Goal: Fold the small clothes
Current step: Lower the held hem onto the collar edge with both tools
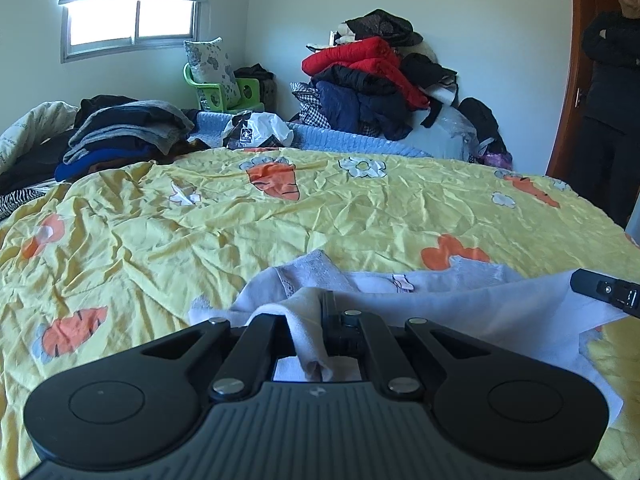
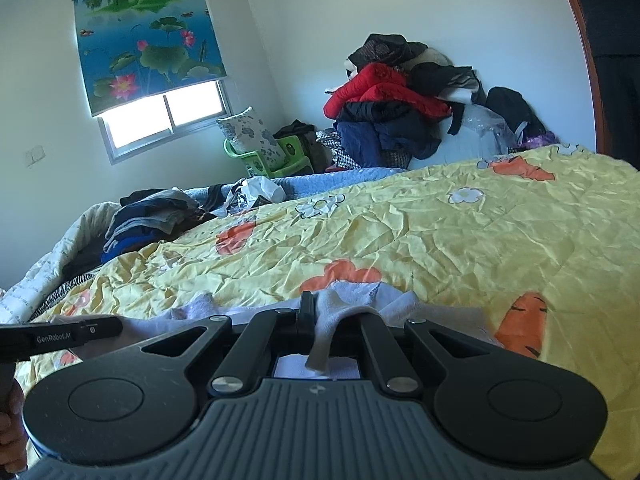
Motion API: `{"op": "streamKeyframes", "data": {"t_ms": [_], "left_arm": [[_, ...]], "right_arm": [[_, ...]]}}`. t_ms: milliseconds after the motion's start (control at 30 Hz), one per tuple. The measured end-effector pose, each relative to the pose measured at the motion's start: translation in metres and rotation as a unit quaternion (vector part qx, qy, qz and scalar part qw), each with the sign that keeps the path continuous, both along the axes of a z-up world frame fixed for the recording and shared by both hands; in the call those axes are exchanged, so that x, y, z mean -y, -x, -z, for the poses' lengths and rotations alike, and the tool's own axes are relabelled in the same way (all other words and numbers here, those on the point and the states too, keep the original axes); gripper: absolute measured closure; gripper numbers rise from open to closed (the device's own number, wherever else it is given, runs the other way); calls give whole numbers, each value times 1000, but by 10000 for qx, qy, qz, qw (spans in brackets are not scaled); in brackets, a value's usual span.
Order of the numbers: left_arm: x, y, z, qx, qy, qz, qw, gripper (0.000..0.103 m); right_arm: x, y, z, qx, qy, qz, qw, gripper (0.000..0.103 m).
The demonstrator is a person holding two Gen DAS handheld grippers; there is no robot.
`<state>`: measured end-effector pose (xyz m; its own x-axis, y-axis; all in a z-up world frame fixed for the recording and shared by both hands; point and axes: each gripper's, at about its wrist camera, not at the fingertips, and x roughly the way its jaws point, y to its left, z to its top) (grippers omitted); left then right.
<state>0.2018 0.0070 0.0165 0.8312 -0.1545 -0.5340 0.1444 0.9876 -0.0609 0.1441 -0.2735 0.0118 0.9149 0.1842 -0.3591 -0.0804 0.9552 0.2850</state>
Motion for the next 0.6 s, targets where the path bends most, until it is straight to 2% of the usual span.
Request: {"op": "streamKeyframes", "data": {"t_ms": [500, 600], "left_arm": [[1, -47, 21, -509, 74, 1, 9987, 99], [-3, -53, 24, -695, 227, 7, 9973, 99]], "right_arm": [[1, -52, 18, -466, 3, 1, 9989, 96], [3, -59, 23, -587, -80, -43, 9982, 95]]}}
